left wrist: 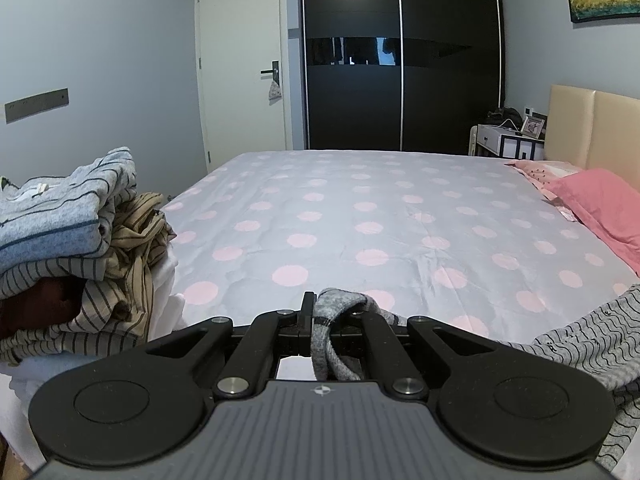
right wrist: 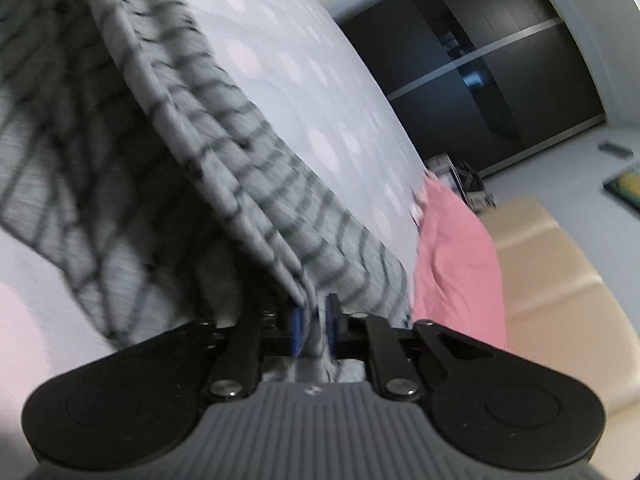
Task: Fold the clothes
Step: 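Lift the striped garment with both grippers and shake it out in the air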
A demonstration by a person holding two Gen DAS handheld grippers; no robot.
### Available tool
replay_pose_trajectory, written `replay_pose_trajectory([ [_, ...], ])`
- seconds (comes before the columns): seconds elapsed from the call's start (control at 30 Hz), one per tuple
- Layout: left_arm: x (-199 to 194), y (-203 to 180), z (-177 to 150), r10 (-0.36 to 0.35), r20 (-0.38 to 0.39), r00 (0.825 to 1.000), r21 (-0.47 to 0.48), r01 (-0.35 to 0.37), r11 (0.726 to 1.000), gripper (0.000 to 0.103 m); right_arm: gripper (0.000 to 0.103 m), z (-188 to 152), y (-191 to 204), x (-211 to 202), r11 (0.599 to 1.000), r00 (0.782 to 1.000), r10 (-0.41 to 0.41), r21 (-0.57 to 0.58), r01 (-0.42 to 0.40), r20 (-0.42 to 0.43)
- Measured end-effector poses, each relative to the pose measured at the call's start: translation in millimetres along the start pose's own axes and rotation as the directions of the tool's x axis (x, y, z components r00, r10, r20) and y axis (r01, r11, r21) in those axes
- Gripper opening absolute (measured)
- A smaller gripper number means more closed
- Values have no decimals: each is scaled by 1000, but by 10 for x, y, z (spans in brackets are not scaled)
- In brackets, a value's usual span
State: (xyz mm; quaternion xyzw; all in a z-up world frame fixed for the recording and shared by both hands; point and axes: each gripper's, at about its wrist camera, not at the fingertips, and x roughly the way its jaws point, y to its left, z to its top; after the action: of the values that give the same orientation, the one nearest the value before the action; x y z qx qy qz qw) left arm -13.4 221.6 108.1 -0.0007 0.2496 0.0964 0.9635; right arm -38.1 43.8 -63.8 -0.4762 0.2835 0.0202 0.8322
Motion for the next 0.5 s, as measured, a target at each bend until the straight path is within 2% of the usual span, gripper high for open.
replay_pose_trajectory([
  [0.13,-27,-12,12,3,19,1000,-11,-3,1000,2,4,83,-159,1,993,999,-36,111,35,12],
  [0.27,-172,-54,55,5,91,996,-6,-5,1000,2,4,225,-305,-181,971,988,-148,199,135,50],
  [0.37,-374,-72,136,-15,146,989,-4,15,1000,2,3,325,-494,-418,935,966,-249,276,220,72],
  [0.5,-716,-57,263,-47,222,974,-10,50,999,2,3,404,-843,-846,871,921,-380,369,324,88],
])
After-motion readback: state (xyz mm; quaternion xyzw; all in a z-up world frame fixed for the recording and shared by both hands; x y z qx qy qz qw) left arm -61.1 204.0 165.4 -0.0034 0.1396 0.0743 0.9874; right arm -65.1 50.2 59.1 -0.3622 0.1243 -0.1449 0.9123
